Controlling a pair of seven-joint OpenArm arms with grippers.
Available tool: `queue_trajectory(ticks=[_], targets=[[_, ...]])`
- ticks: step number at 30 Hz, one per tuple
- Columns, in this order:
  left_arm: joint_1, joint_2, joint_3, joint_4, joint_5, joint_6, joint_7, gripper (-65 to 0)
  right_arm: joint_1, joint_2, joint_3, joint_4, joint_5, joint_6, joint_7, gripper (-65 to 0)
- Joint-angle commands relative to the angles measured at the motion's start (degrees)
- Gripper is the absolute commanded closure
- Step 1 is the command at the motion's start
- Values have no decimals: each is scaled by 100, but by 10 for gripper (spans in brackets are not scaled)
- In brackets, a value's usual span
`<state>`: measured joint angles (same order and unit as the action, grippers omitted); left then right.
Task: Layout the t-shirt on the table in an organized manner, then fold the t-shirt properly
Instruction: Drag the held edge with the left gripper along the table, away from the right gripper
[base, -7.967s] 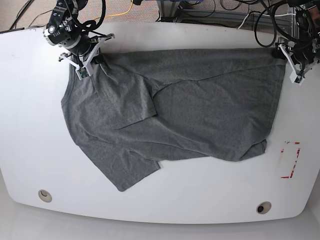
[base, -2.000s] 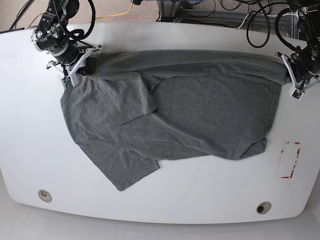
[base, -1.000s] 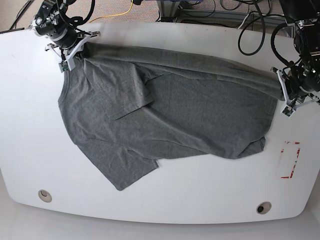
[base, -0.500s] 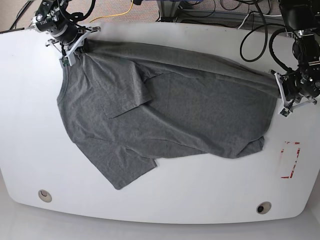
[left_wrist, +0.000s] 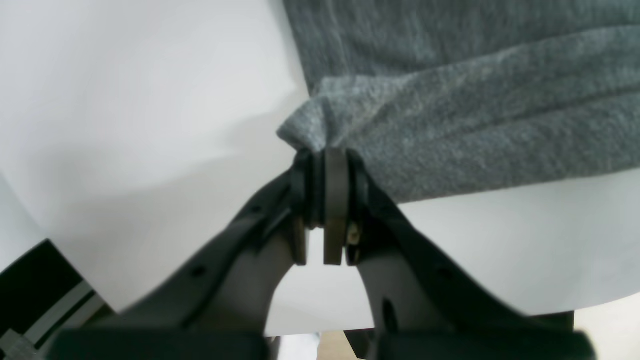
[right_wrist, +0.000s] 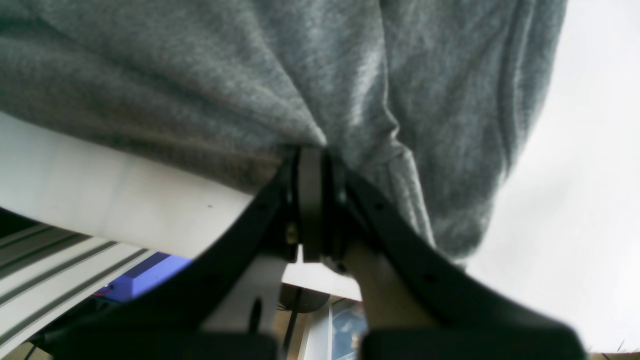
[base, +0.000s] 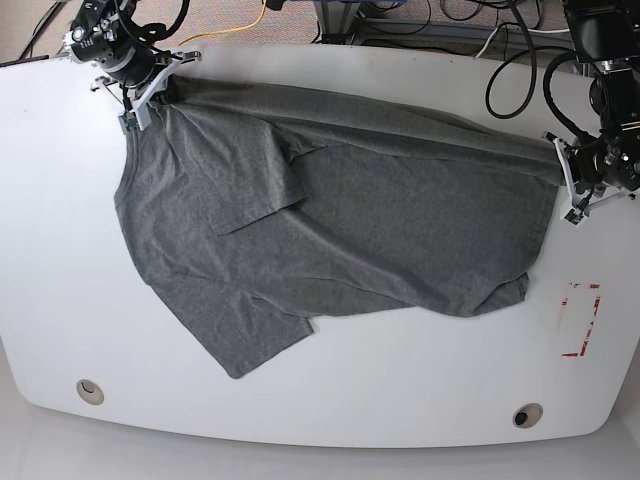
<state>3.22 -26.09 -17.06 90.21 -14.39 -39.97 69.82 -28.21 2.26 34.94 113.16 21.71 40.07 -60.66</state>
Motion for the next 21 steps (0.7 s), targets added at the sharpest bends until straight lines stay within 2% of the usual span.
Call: queue_trajectory(ticks=[1,13,21], targets=[[-151,-103,-22,55,28,-3,-24,-22,-41,103,36,81,40,-7,66,-2],[-371,-130,-13,108,11,-3,11,-24,-138,367,36,81,40,-7,66,-2],[-274,-314,-48,460,11,-3,565,-24,-138,402,36,81,40,-7,66,-2]])
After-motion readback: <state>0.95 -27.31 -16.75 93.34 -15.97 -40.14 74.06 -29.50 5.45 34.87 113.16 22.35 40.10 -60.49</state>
